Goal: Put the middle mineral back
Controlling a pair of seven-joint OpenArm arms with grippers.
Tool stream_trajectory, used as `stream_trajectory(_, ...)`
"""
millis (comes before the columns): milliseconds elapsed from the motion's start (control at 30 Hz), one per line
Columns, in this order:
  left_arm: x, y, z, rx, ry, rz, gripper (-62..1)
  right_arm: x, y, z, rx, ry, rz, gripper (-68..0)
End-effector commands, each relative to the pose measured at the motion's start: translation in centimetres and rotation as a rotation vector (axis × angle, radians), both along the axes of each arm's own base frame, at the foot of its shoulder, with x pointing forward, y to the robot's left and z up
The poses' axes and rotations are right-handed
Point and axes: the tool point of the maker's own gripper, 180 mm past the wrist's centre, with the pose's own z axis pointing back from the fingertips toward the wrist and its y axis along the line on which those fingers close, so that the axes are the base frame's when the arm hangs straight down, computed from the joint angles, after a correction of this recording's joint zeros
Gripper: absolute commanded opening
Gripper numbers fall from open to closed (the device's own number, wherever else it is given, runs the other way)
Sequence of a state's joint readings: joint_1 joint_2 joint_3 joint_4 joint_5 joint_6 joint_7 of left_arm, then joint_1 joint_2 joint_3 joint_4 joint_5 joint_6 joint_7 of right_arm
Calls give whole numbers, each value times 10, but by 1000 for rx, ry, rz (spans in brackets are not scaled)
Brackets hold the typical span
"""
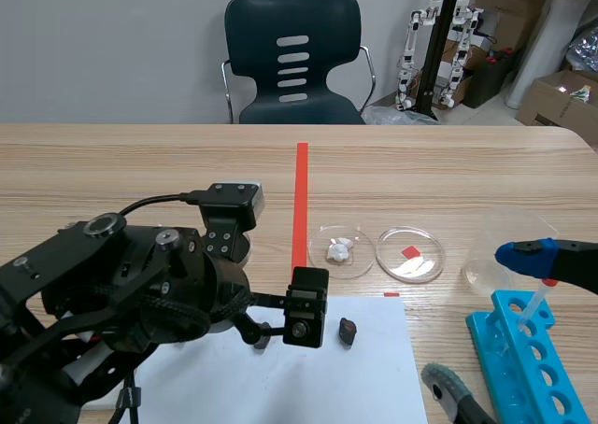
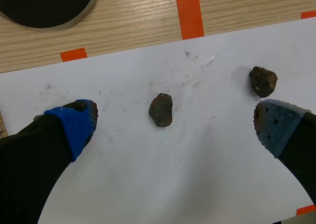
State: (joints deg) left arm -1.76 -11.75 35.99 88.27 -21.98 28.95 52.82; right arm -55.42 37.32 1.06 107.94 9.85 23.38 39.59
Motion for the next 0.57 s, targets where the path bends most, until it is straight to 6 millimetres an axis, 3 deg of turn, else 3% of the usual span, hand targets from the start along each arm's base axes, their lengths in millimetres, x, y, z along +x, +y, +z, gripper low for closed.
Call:
stream_trajectory(0,4,-1,4,-6,-19,7,14,3,0,7,19,-20,-1,-54)
stream_trajectory(533,5,-1,5,-7,-26,8,14,3,0,7,19,-20,-1,-54)
